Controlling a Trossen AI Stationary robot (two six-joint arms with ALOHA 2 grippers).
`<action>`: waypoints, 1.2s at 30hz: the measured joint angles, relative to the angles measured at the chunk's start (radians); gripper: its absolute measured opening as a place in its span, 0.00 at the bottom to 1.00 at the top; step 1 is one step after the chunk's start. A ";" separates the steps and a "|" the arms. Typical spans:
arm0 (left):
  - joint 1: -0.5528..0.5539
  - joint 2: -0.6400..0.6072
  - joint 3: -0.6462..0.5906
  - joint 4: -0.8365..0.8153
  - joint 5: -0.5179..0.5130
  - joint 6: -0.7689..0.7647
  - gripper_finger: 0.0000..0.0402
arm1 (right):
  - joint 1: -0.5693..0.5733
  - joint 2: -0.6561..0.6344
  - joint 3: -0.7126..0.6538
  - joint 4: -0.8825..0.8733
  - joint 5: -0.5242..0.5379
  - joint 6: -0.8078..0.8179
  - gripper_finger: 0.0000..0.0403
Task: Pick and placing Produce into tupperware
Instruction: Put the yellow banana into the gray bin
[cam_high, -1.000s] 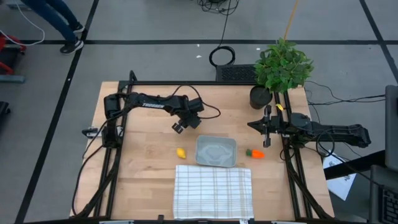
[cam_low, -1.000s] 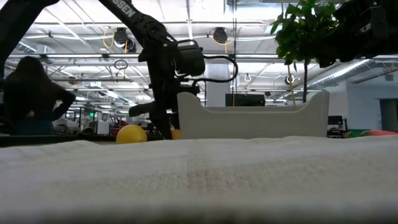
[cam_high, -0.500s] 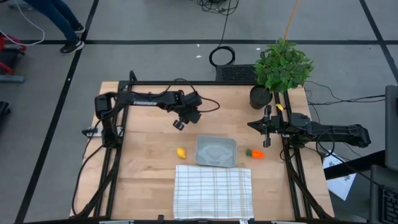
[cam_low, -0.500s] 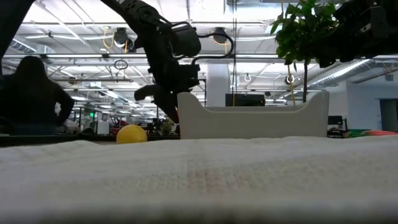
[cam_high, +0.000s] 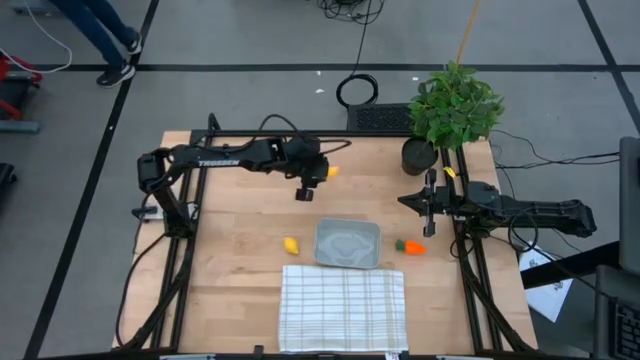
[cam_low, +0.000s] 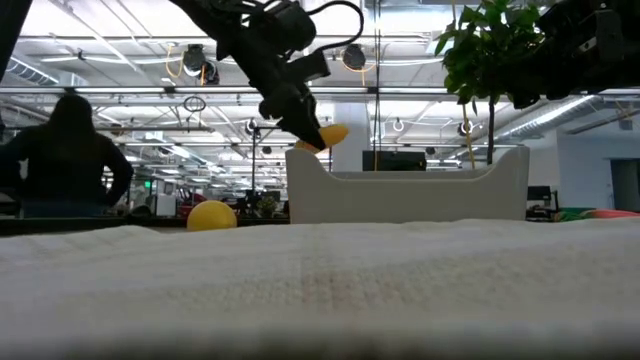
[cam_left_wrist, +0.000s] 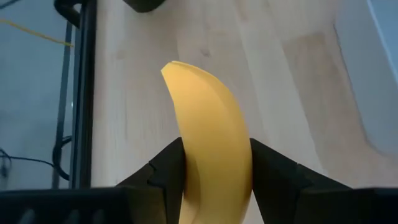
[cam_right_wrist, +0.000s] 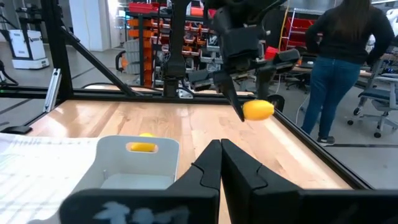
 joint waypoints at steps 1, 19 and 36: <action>0.000 -0.004 0.000 0.001 0.006 -0.018 0.38 | 0.000 0.000 0.000 0.000 0.000 -0.001 0.00; -0.006 -0.037 0.001 -0.035 0.256 -0.023 0.38 | 0.000 0.000 0.000 0.000 0.000 0.000 0.00; -0.115 -0.101 0.000 0.017 0.369 -0.126 0.35 | 0.000 0.000 0.000 0.009 0.000 0.000 0.00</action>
